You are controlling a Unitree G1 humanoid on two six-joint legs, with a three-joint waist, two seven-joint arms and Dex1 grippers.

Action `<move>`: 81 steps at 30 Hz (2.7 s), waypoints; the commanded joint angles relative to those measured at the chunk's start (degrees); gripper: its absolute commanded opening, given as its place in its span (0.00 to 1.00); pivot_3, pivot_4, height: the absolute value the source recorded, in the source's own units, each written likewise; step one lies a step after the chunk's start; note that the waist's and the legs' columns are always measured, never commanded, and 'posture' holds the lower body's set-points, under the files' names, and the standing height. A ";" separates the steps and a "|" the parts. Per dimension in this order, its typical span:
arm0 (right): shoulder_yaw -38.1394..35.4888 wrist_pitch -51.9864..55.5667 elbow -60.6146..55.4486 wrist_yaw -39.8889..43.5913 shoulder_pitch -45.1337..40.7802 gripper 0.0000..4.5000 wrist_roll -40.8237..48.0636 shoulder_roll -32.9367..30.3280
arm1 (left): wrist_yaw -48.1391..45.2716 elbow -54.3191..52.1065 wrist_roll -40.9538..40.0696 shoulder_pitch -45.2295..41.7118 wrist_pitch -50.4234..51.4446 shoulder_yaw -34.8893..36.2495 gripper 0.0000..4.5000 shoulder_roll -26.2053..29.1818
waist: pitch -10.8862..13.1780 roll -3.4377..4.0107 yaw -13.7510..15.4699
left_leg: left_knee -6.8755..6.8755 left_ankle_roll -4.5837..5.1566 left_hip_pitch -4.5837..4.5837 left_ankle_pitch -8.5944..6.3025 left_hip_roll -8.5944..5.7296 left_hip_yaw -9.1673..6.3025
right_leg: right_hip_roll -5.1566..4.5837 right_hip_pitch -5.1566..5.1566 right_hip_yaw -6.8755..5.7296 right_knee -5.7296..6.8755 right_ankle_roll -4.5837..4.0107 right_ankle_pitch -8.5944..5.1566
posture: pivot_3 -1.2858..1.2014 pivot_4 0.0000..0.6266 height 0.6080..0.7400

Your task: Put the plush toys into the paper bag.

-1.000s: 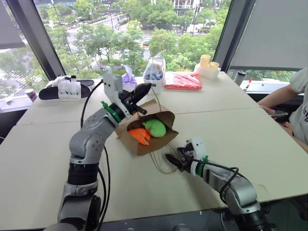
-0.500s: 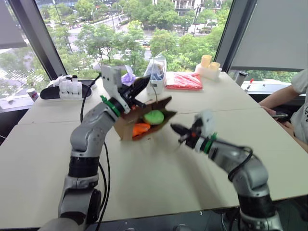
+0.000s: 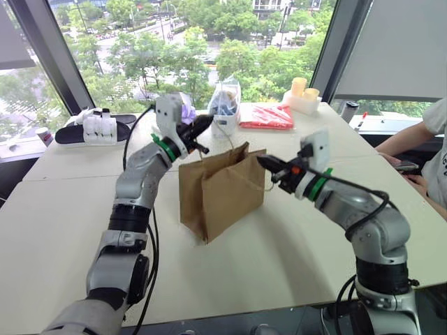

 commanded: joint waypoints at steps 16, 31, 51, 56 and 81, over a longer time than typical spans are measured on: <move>-5.55 6.75 -13.45 2.40 -1.35 0.00 12.71 -8.98 | -7.90 -21.82 -17.14 6.00 29.59 4.90 1.00 10.57 | 0.00 0.01 -0.12 | 0.02 0.00 -0.01 0.00 0.03 -0.03 | 0.01 -0.01 -0.01 0.06 0.00 0.00 | 0.52 0.24 1.00; -5.73 7.69 -13.67 1.87 -0.71 0.73 19.34 -14.27 | -10.25 -25.73 -20.33 9.73 34.17 4.02 1.00 15.77 | 0.00 0.01 0.20 | 0.04 0.00 0.00 0.00 0.03 -0.03 | -0.01 0.04 -0.01 0.01 -0.01 0.00 | 0.52 0.24 1.00; -15.84 2.46 -13.55 -13.75 17.68 0.44 19.59 -9.45 | -8.20 -44.50 -27.68 29.68 40.58 5.23 1.00 20.25 | -0.02 0.02 0.15 | 0.03 0.01 -0.01 0.00 0.06 0.01 | -0.04 0.07 0.02 -0.05 -0.03 -0.02 | 0.52 0.24 1.00; -2.70 -2.28 -12.60 -11.94 21.30 0.09 11.96 -5.46 | -8.49 -46.59 -22.02 32.29 35.92 0.28 1.00 20.77 | -0.02 0.06 -0.40 | -0.01 0.01 0.26 0.00 0.13 0.16 | 0.05 0.17 0.06 0.02 -0.05 -0.03 | 0.52 0.24 1.00; 10.06 -4.50 -9.03 -7.71 15.77 0.09 0.12 1.46 | 8.88 -46.85 -11.30 33.39 29.37 -6.93 1.00 5.67 | -0.03 0.05 0.22 | 0.01 0.00 0.30 0.00 0.07 0.04 | 0.02 0.31 0.04 -0.07 -0.04 -0.02 | 0.52 0.24 1.00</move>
